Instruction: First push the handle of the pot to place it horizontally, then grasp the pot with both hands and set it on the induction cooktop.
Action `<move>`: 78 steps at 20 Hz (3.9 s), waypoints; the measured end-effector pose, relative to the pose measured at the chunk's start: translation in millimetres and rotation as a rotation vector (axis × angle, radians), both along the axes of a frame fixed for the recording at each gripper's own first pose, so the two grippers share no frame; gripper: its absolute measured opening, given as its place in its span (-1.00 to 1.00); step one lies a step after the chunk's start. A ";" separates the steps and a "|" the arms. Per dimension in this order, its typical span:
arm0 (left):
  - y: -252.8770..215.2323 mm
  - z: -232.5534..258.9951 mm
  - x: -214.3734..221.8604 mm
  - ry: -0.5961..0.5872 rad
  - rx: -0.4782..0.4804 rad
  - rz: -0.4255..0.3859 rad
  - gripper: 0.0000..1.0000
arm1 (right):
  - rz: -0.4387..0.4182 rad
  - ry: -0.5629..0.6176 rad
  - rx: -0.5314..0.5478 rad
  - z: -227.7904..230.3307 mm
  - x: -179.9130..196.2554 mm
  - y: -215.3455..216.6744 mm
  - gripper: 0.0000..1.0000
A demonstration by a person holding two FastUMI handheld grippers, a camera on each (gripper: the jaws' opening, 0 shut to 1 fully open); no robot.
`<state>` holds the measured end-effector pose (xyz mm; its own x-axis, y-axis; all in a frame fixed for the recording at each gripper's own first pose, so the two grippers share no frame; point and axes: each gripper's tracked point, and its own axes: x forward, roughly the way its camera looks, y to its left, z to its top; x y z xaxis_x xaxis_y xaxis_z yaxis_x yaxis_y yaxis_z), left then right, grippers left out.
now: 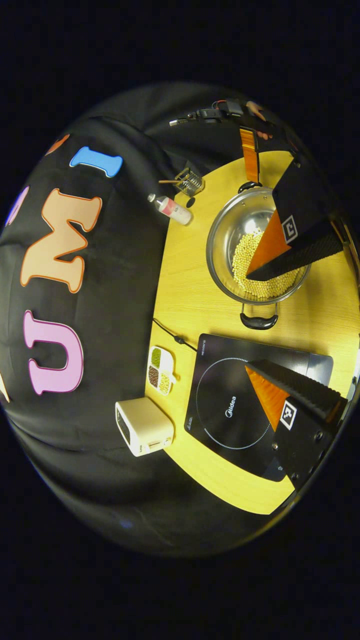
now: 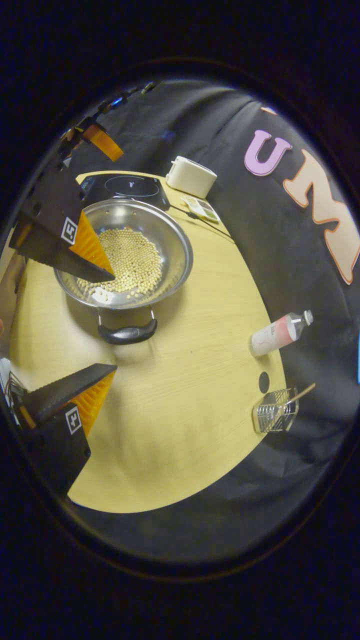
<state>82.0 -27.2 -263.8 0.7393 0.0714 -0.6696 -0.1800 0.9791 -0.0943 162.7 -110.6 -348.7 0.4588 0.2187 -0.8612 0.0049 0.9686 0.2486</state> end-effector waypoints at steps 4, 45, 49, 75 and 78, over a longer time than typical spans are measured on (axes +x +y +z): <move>-8.6 -28.7 9.1 0.086 -0.053 -0.019 0.92 | 0.002 0.044 -0.003 -16.7 6.3 -3.1 0.86; -21.1 -126.7 23.2 0.350 -0.241 0.100 0.17 | -0.066 0.142 0.054 -67.1 8.5 18.1 0.07; -28.7 -114.6 10.0 0.343 -0.260 0.091 0.22 | -0.091 0.143 0.067 -56.7 -14.0 12.3 -0.05; 97.4 -44.0 -72.2 0.234 -0.274 0.078 0.17 | -0.074 0.054 0.123 5.0 -103.1 155.5 0.06; 136.7 -47.0 -70.9 0.243 -0.252 0.063 0.22 | -0.093 0.050 0.127 -0.5 -103.7 195.6 0.06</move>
